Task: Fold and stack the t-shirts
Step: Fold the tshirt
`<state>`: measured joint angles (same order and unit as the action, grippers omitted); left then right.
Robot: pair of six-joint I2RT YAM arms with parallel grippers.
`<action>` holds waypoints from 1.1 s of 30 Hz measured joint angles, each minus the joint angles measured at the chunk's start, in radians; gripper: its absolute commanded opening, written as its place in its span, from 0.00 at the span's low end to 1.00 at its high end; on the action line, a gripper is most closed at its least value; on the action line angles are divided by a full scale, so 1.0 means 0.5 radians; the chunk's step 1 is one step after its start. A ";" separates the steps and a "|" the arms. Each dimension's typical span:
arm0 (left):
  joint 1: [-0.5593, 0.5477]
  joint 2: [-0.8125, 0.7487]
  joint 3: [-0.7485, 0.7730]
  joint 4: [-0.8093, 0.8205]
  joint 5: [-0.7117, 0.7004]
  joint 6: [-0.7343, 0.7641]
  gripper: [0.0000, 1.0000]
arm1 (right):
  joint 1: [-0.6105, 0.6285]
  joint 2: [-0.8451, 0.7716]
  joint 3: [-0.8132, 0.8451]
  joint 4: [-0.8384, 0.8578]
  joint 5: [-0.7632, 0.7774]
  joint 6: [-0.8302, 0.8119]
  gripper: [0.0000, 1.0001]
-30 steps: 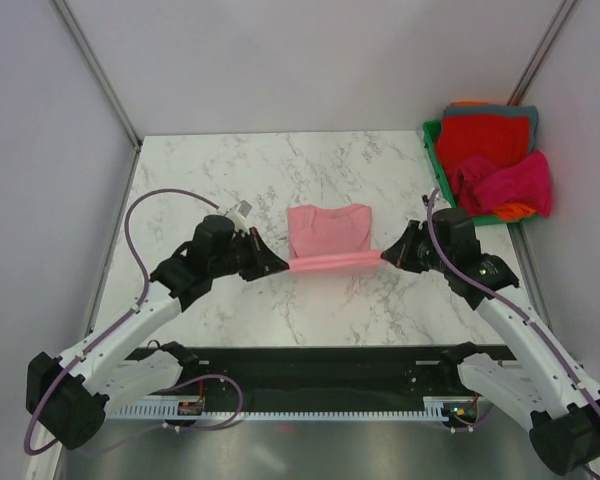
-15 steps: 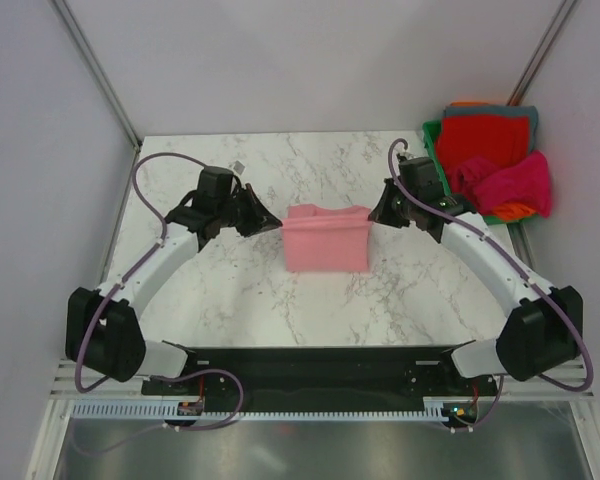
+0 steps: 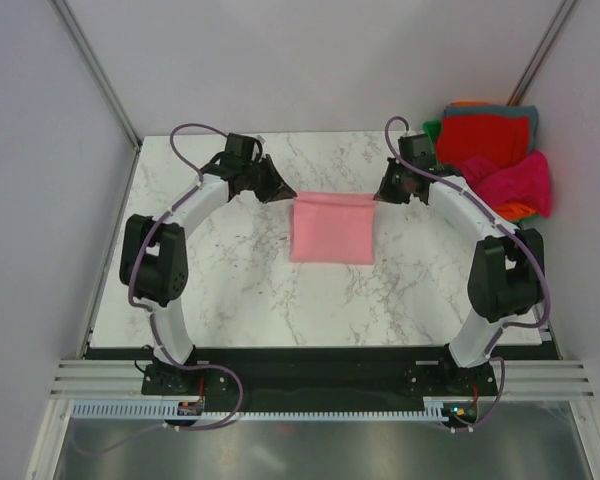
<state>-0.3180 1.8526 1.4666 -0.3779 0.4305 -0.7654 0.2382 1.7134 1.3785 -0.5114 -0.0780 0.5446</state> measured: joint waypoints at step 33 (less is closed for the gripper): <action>0.039 0.323 -0.066 0.227 -0.144 0.092 0.57 | -0.092 0.495 -0.051 0.545 -0.305 -0.143 0.45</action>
<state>-0.2985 2.0140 1.4338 -0.2646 0.3584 -0.7197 0.1925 1.9610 1.3529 -0.2390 -0.2306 0.4732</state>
